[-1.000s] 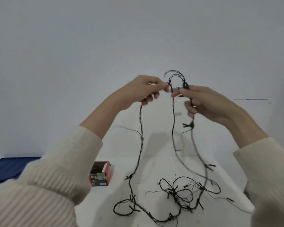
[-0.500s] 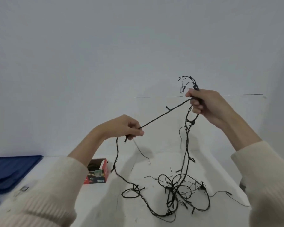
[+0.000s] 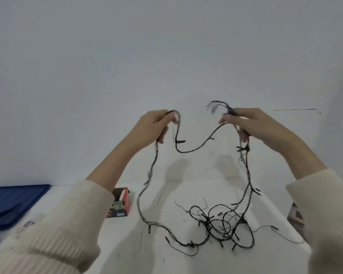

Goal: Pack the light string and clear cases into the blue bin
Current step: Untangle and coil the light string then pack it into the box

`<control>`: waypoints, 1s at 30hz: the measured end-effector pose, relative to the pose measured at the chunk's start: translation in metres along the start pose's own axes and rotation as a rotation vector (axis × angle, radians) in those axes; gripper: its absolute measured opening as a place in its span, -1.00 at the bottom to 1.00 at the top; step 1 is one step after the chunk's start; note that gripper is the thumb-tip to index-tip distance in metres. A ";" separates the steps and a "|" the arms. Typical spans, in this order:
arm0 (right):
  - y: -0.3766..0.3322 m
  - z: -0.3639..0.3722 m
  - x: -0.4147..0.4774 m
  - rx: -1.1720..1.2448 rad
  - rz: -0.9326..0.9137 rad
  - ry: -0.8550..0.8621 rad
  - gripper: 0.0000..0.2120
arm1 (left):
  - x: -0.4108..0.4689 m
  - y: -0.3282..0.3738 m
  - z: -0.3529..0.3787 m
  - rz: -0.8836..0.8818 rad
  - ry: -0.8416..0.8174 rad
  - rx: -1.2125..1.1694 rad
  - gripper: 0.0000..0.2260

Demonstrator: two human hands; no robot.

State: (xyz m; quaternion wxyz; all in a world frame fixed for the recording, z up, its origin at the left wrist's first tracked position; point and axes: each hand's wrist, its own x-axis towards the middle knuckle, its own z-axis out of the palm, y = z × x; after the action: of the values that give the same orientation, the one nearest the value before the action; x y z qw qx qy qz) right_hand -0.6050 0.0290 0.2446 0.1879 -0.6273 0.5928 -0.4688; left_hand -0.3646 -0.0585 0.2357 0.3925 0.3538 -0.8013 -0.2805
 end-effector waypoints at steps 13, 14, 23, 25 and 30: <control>-0.019 -0.011 0.005 0.559 0.098 -0.038 -0.76 | 0.004 -0.018 0.010 0.034 -0.055 0.410 -0.88; -0.014 -0.020 0.006 0.644 0.103 0.037 -0.76 | 0.000 -0.037 0.007 -0.029 -0.048 0.455 -0.91; 0.003 -0.034 -0.003 0.078 0.113 0.054 -0.80 | 0.000 -0.059 -0.002 -0.309 0.062 -0.021 -0.71; -0.013 -0.018 -0.009 -0.205 0.079 -0.102 -0.81 | 0.012 -0.018 0.009 -0.180 0.030 -0.003 -0.74; -0.042 0.014 -0.014 0.067 -0.023 -0.358 -0.84 | 0.026 0.052 0.033 0.116 -0.090 0.120 -0.83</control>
State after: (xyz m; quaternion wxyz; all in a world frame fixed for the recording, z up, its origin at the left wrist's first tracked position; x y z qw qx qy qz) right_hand -0.5678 0.0470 0.2660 0.3059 -0.7008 0.5269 -0.3711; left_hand -0.4212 -0.0428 0.2674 0.3499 0.3167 -0.8526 -0.2244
